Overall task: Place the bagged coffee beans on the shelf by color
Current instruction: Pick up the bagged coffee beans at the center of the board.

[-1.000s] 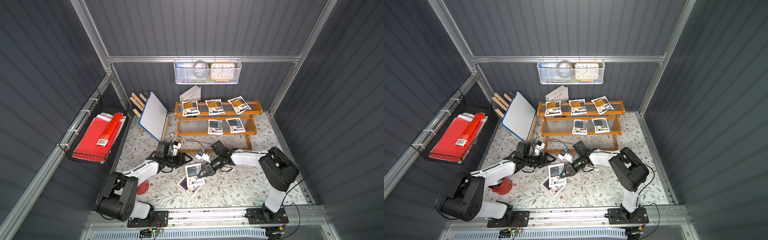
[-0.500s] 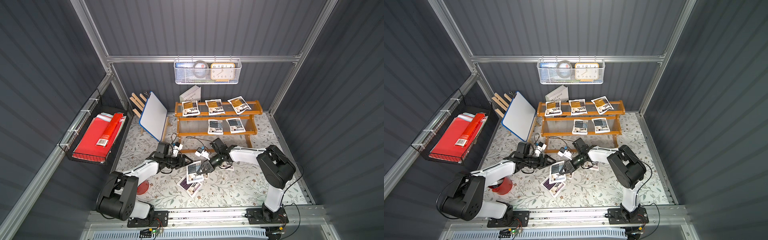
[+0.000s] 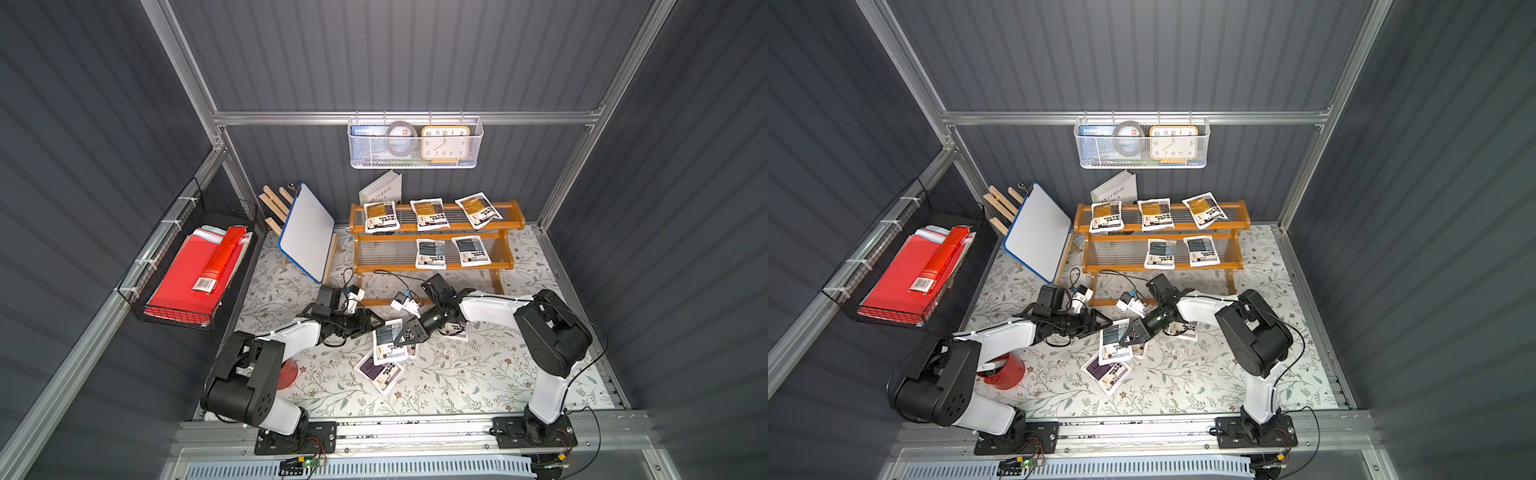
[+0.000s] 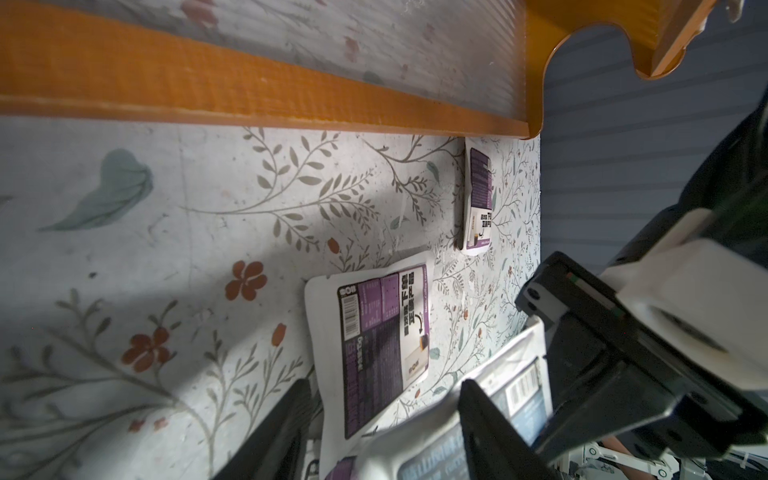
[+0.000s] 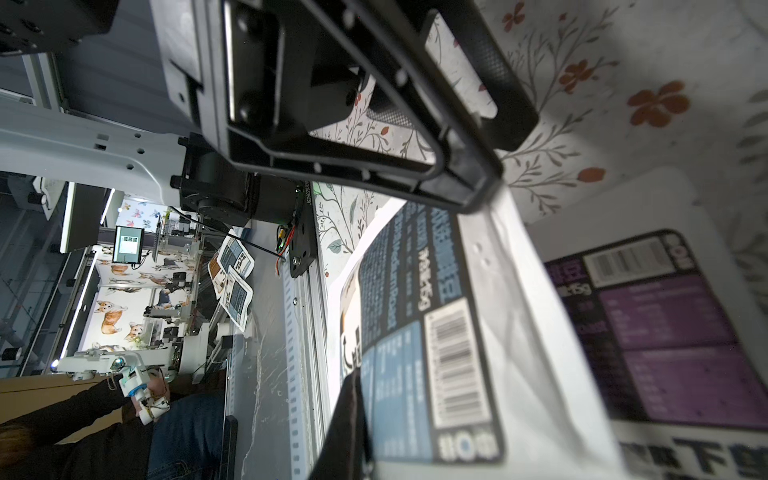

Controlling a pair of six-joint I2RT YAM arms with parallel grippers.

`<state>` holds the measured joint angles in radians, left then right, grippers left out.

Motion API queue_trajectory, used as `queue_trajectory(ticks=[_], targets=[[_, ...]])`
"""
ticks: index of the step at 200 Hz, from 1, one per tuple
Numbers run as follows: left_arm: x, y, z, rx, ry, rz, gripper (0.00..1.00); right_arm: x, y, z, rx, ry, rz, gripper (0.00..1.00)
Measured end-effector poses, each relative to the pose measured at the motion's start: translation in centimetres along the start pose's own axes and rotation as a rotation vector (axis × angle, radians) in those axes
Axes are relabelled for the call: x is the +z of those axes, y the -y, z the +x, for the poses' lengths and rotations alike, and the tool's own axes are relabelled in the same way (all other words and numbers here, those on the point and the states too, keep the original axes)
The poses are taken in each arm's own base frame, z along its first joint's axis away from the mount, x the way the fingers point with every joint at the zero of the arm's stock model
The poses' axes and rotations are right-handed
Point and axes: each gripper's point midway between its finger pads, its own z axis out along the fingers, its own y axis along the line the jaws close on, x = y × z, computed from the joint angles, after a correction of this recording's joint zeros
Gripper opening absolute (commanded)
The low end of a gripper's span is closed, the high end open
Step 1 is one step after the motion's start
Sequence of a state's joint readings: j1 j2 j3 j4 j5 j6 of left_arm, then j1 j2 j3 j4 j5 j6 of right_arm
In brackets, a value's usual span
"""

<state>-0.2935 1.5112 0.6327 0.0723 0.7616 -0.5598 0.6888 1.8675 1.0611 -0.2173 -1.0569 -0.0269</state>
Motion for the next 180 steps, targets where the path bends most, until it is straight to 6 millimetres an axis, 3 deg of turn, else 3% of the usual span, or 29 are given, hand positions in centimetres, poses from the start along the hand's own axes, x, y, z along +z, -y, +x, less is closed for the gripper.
queue_trajectory(ticks=[33,69,90,99,117,130,156,180], targets=[[0.0,0.6,-0.6,0.013,0.018,0.028,0.53,-0.2,0.1,-1.0,-0.012,0.013,0.002,0.02],[-0.2,1.3,-1.1,0.018,0.039,0.066,0.18,-0.2,0.9,-2.0,-0.001,0.025,0.002,0.04],[-0.5,1.4,-1.2,0.022,0.059,0.077,0.05,-0.1,1.7,-2.1,0.021,0.023,0.005,0.06],[-0.7,1.5,-1.2,0.025,0.069,0.078,0.04,0.0,1.9,-2.1,0.031,0.023,0.006,0.11],[-0.9,1.6,-1.3,0.031,0.086,0.079,0.0,0.0,2.3,-2.2,0.045,0.028,0.022,0.32],[-1.1,1.7,-1.4,0.029,0.101,0.072,0.0,-0.2,2.8,-2.7,0.046,0.046,0.051,0.42],[-2.4,2.4,-2.9,0.024,0.197,0.037,0.0,-1.1,3.0,-3.6,0.043,0.102,0.107,0.47],[-4.5,3.8,-4.7,0.024,0.32,0.022,0.0,-2.6,1.6,-4.1,0.019,0.185,0.137,0.47]])
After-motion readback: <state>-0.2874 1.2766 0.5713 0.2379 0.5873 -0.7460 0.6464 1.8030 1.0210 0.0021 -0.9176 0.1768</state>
